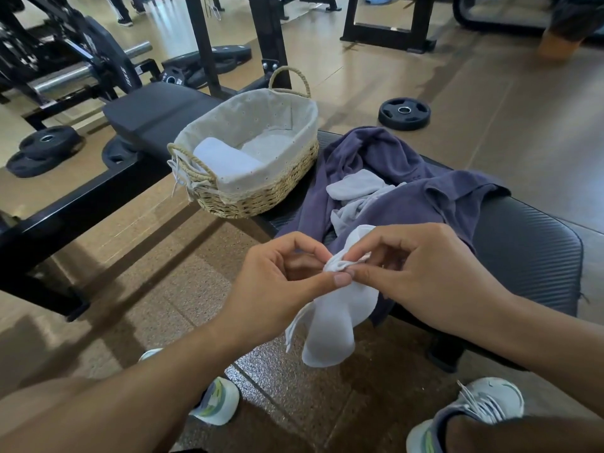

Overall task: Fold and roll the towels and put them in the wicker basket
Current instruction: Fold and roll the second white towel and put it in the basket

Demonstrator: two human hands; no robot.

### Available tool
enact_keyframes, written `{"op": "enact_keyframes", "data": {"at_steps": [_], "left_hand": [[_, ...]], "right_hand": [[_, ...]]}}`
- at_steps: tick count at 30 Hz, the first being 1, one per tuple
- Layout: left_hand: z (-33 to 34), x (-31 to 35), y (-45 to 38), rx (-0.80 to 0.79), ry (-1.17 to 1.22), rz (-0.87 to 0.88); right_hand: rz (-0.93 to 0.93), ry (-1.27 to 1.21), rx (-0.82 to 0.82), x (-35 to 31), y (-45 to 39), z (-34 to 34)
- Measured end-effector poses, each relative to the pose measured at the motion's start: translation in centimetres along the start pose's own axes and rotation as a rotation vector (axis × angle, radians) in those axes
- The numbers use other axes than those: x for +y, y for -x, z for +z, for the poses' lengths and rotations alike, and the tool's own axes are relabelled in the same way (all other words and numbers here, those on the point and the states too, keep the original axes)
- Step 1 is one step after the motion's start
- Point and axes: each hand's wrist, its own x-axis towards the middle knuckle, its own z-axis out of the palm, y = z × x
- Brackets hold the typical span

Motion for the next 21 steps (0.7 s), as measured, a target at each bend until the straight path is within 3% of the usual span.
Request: {"op": "enact_keyframes", "data": {"at_steps": [9, 18, 21], "left_hand": [[-0.8, 0.2, -0.2, 0.032, 0.004, 0.03], [-2.3, 1.0, -0.4, 0.003, 0.08, 0.089], [-2.9, 1.3, -0.6, 0.035, 0.033, 0.1]], "right_hand": [[-0.087, 0.297, -0.087, 1.0, -1.3, -2.1], [-0.117, 0.425, -0.23, 2.7, -2.1, -3.7], [-0.076, 0.35, -0.235, 2.6, -2.0, -4.1]]}}
